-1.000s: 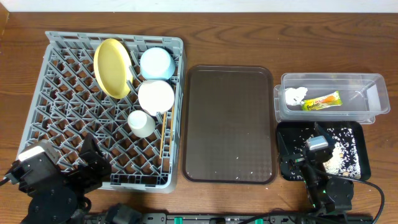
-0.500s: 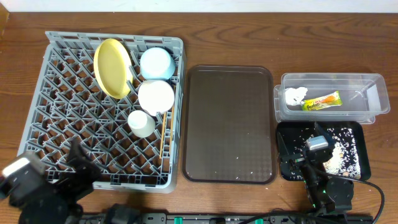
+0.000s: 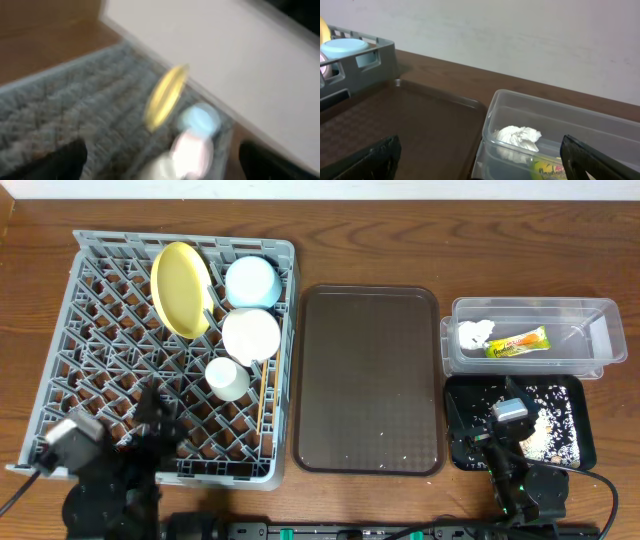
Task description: Sort waste into correct bins and load items into the dishwasher
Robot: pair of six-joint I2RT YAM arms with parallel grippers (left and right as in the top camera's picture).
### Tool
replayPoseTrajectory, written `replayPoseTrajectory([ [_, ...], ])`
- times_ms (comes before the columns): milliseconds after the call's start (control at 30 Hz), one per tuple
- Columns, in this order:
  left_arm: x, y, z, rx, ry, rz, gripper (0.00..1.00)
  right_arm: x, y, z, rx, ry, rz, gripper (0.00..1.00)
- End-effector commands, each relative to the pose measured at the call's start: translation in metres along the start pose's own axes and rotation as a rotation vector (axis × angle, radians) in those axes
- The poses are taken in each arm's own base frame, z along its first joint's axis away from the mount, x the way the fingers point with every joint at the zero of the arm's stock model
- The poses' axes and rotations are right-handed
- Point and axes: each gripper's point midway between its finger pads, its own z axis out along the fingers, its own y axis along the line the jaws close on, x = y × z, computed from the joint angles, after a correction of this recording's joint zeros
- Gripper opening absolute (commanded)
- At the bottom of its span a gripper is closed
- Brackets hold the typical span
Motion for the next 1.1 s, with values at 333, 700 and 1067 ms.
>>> replayPoseTrajectory([
  [333,-0.032,-0.051,-0.013,0.483,-0.461,-0.099,0.98,0.000,-0.001,0.000,0.001,0.000,-0.010,0.99],
  [700,0.026,-0.023,0.029,0.418,-0.372,-0.087,0.98,0.000,-0.001,0.000,0.001,-0.001,-0.010,0.99],
  [1067,0.078,0.003,0.062,0.360,-0.295,-0.074,0.98,0.000,-0.001,0.000,0.001,0.000,-0.010,0.99],
])
